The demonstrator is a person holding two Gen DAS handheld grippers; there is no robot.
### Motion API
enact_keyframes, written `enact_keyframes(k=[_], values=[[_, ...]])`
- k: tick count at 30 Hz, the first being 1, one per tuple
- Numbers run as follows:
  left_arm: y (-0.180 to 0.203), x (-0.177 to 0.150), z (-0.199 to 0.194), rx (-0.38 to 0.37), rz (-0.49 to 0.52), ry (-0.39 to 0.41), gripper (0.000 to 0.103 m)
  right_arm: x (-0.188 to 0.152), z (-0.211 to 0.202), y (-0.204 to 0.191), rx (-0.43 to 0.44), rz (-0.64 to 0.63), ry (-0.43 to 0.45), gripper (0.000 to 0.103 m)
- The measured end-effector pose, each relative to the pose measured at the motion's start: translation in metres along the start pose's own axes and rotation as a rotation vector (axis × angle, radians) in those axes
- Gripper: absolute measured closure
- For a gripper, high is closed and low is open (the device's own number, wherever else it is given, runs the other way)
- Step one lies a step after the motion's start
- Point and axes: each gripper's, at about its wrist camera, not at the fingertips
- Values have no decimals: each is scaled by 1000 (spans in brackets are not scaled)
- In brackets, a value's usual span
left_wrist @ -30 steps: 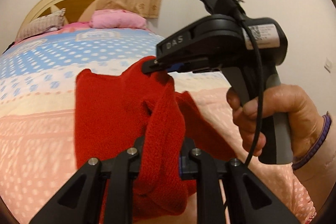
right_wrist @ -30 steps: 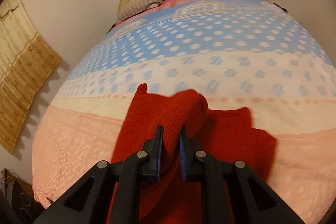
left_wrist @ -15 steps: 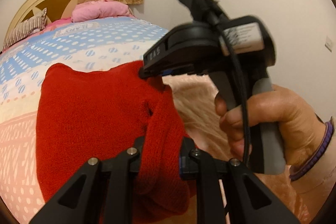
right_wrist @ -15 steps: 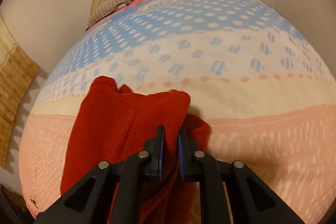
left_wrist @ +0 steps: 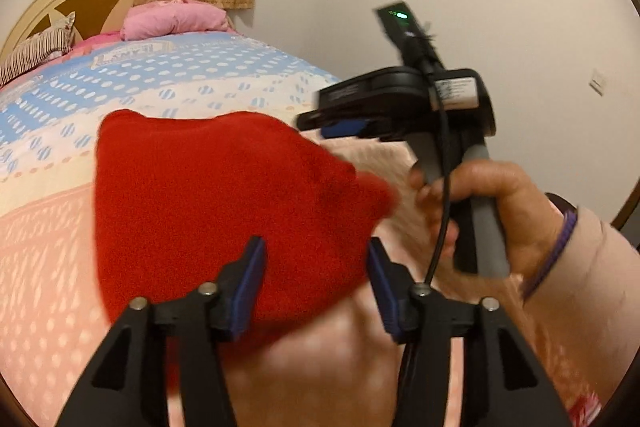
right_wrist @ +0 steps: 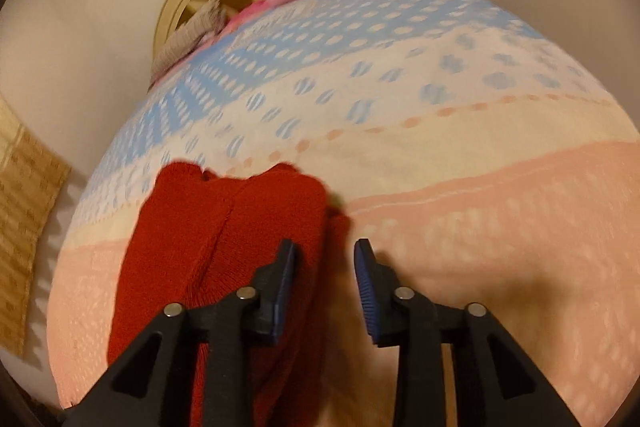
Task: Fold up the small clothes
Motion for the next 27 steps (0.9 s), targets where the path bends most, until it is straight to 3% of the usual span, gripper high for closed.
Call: enact_keyframes(k=[5, 9, 12, 18, 21, 23, 24, 25, 27], values=[[-14, -25, -33, 33, 4, 14, 44, -29, -50, 5, 9, 39, 64, 70], [-39, -35, -43, 33, -103, -8, 40, -64, -87, -13, 22, -8, 104, 53], [-54, -36, -43, 47, -174, -25, 40, -85, -101, -22, 51, -15, 123, 51], [-60, -36, -36, 89, -196, -42, 40, -114, -101, -50, 90, -69, 110, 51], [-56, -42, -30, 155, -141, -66, 32, -121, -84, -60, 9, -113, 70, 51], [-56, -43, -22, 188, -123, -80, 32, -124, -74, -60, -12, -118, 48, 51], [-58, -44, -19, 198, -126, -84, 32, -125, -69, -61, -32, -119, 38, 55], [-60, -41, -12, 224, -135, -88, 32, -126, -65, -60, -53, -121, 30, 74], [-66, -39, -6, 242, -162, -98, 33, -126, -53, -59, -74, -105, -11, 86]])
Point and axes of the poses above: each gripper's, at about its wrist camera, not at the fingertips, and z roughly the way its jaws point, y to its right, x to its top, and after that the axes turned 6 degrees about -y, right-handed
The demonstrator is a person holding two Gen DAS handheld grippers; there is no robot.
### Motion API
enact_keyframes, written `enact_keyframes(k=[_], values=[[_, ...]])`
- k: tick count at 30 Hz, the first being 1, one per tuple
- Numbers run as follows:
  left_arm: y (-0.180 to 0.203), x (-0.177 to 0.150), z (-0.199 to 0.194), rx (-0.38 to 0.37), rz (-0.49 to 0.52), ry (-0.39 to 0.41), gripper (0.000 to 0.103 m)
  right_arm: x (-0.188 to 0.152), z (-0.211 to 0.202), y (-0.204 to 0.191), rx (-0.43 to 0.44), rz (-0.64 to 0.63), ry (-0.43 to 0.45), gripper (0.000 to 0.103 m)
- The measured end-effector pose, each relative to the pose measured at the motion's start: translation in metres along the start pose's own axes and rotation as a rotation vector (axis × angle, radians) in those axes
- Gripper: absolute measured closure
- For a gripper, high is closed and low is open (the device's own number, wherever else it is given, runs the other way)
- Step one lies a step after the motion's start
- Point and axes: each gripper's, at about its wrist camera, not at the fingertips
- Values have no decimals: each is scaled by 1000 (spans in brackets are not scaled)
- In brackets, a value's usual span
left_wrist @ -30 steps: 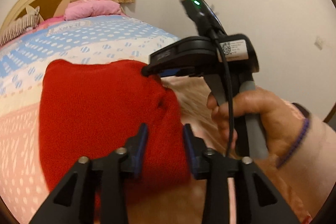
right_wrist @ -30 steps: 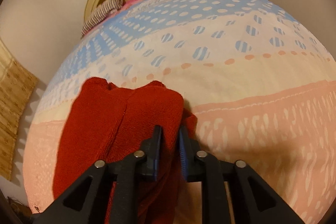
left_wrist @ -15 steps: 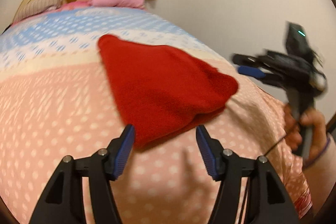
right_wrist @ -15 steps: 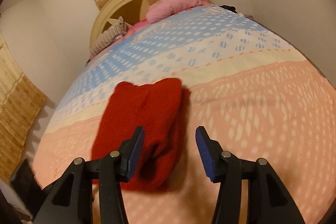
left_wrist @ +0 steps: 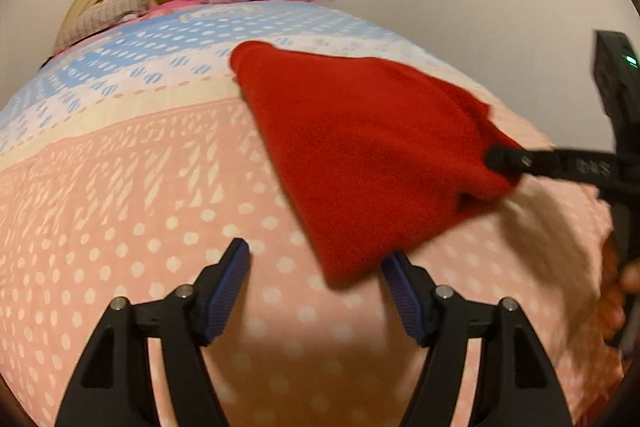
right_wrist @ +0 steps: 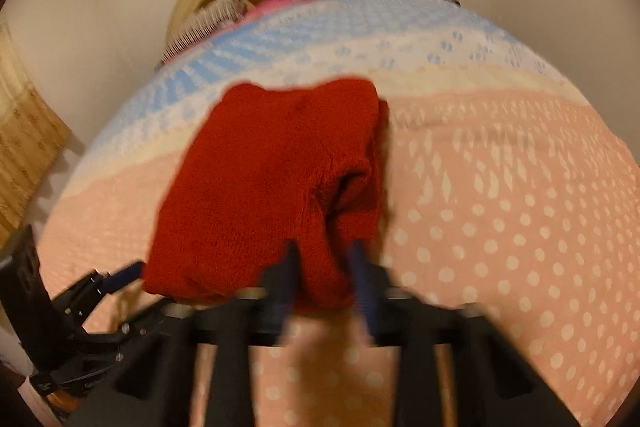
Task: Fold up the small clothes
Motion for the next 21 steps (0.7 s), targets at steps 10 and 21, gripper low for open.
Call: enact_keyframes(k=[10, 21], values=[[-18, -7, -14, -171, -95, 64, 84, -4, 7, 12, 185, 128, 7, 90], [-26, -22, -20, -171, -72, -5, 79, -35, 10, 39, 247, 215, -1, 77]])
Point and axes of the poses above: each gripper's, at about its wrist camera, not at the fingertips, and z roughly the way its jaws point, y to its right, x to its top, and after that the axes turned 6 degrees about -y, right-handed
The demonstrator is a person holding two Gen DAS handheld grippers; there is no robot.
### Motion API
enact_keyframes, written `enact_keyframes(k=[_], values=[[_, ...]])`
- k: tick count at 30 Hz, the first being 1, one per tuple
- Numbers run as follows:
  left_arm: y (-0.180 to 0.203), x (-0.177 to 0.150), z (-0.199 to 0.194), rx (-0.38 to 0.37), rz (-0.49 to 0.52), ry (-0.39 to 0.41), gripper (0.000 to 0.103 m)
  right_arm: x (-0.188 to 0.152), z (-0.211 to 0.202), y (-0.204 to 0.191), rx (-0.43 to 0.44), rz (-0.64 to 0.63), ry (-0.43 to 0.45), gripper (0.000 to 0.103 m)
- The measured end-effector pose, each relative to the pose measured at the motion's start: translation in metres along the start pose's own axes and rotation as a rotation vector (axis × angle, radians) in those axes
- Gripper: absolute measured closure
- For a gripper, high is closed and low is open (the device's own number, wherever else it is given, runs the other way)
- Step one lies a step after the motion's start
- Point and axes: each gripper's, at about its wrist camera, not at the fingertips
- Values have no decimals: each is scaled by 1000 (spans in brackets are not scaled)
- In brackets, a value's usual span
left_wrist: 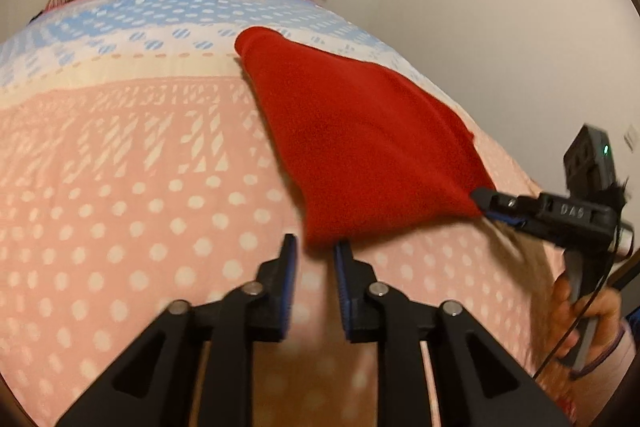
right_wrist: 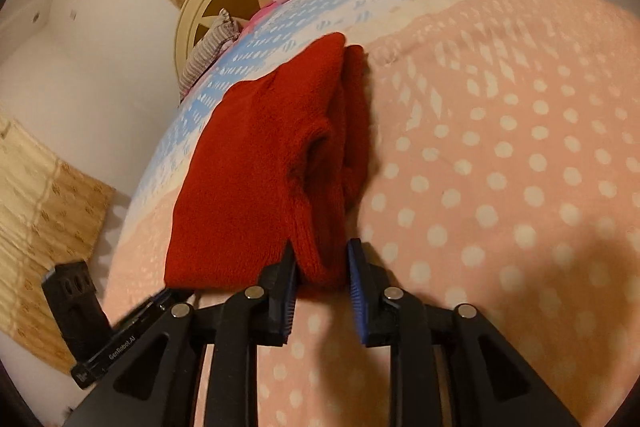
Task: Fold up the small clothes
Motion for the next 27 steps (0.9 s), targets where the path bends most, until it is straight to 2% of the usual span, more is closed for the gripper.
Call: enact_keyframes(k=[4, 8, 11, 14, 17, 19, 22, 27], values=[[-10, 1, -18, 1, 3, 15, 73, -11, -26, -11, -67, -57, 20, 77], [-15, 29, -29, 5, -30, 92, 73, 0, -54, -29, -196, -148, 124, 77], [-8, 58, -20, 14, -41, 116, 73, 22, -59, -46, -185, -178, 176, 77], [4, 83, 1, 18, -33, 110, 73, 43, -47, -61, -190, -224, 190, 77], [14, 94, 32, 83, -15, 87, 73, 55, -16, -73, -210, -253, 154, 77], [13, 93, 46, 120, -10, 72, 70, 57, 6, -71, -240, -257, 117, 77], [17, 88, 54, 162, 22, 96, 68, 57, 34, -55, -296, -237, 70, 77], [26, 89, 57, 201, 57, 106, 67, 59, 35, -32, -216, -170, 103, 76]])
Point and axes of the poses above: each gripper's, at about its wrist camera, not at the fingertips, and z roughly the way its jaws point, y to its right, x to its top, and after that the axes turned 6 degrees about -y, right-handed
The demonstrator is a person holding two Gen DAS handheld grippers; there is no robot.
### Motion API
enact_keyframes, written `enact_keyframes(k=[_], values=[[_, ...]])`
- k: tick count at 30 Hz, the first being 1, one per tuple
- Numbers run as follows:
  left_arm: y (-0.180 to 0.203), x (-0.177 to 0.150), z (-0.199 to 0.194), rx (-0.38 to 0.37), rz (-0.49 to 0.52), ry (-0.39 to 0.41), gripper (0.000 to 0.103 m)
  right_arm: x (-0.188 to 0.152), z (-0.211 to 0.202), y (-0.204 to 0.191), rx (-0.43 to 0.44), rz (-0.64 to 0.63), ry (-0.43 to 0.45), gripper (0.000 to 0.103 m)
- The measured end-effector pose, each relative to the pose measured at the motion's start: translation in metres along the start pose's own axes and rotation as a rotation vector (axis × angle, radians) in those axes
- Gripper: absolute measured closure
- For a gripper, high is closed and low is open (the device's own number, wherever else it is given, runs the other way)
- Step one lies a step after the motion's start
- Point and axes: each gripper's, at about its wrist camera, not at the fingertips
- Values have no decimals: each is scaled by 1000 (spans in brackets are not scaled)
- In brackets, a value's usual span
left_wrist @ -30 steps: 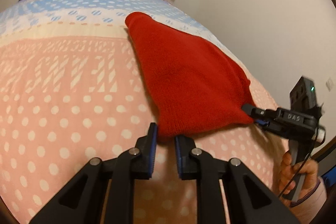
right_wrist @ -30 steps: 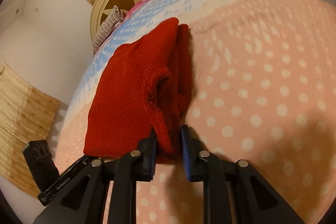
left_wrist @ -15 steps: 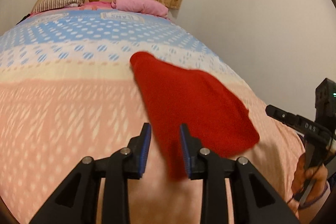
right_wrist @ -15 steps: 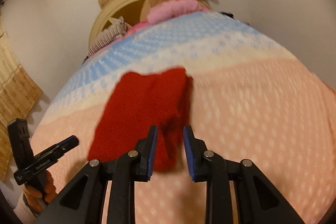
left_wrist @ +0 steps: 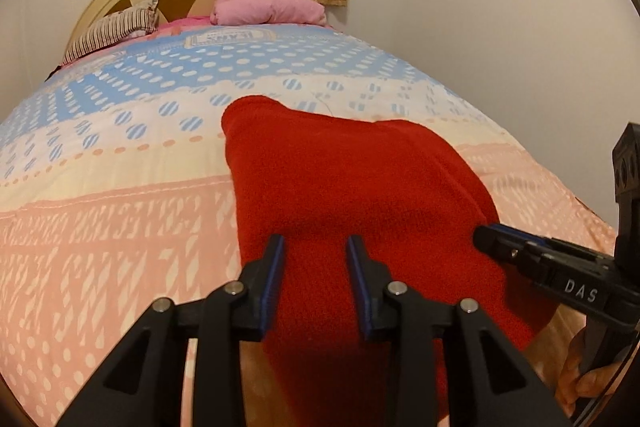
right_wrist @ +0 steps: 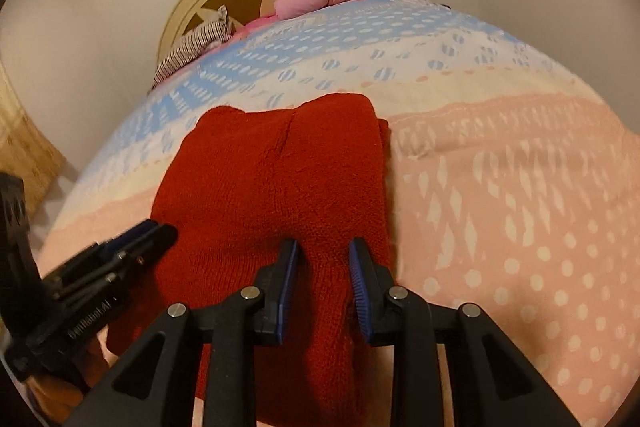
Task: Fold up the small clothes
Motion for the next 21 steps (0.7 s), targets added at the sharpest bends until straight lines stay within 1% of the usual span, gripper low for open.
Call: enact_keyframes(k=[5, 11, 14, 17, 18, 20, 21], values=[[2, 1, 2, 17, 6, -3, 67, -1, 1, -6, -21, -18, 12, 74], [6, 1, 3, 40, 20, -3, 66, -4, 0, -7, -26, -20, 28, 74], [8, 1, 3, 59, 28, -5, 63, -6, 0, -9, -45, -33, 37, 73], [6, -1, -2, 83, 22, -10, 51, -6, 0, -12, -68, -38, 39, 70], [2, -2, -6, 75, 8, -11, 46, -7, -2, -13, -72, -39, 38, 69], [-7, -5, -14, 36, -18, -12, 39, -8, -10, -13, -61, -27, 39, 66], [-15, -7, -19, 8, -33, -13, 33, -9, -16, -12, -42, -8, 46, 62]])
Point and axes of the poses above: each gripper's, at about its wrist camera, not at the fingertips, and z roughly the way its jaws point, y to its right, x to its top, and after that the axes turned 6 degrees about -y, right-handed
